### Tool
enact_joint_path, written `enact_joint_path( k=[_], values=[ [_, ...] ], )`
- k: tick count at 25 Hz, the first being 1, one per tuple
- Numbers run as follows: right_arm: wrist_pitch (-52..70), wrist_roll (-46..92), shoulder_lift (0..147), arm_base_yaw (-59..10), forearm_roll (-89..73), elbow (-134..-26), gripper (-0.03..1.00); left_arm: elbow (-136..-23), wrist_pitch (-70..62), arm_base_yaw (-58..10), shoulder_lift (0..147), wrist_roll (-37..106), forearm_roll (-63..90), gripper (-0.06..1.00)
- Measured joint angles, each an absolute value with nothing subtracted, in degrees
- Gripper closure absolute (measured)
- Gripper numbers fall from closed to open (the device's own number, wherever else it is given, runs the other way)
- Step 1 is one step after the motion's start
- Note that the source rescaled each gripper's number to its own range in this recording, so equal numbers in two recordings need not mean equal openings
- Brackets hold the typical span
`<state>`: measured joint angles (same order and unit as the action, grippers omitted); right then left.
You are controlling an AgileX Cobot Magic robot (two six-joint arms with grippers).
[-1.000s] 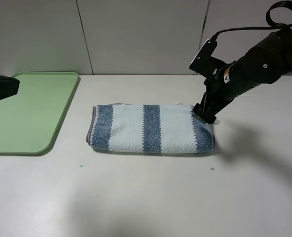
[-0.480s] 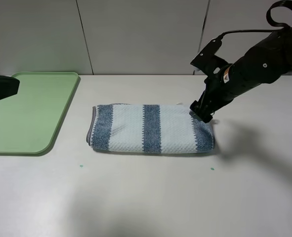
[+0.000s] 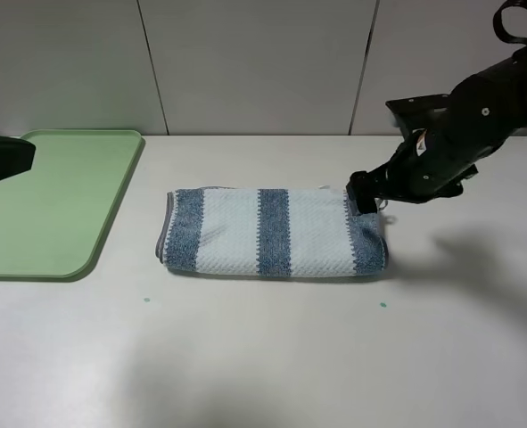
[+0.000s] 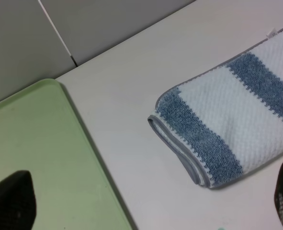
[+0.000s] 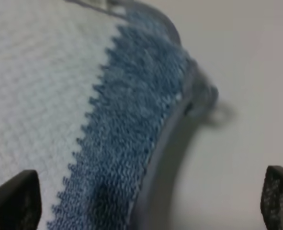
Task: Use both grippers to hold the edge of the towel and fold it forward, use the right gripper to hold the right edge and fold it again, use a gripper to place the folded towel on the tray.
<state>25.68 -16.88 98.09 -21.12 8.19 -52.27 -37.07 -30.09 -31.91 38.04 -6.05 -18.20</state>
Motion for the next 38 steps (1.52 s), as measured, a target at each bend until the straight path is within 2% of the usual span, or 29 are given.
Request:
enact_joint_path(
  k=[12,27,38],
  values=[
    [25.2,-17.8,101.3,-19.2,-6.4,-52.3,-0.03,-37.1,-30.0,-31.9,38.0,-6.1,-18.2,-0.05],
    [19.3,-17.6,109.1,-19.2,-10.3,-52.3,-0.03,-37.1,-30.0,-31.9,38.0,-6.1,-18.2,-0.05],
    [19.2,-17.2,111.0,-19.2,-11.3,-52.4,-0.03,-37.1,-30.0,-31.9,38.0,-6.1,-18.2,-0.05]
  ],
)
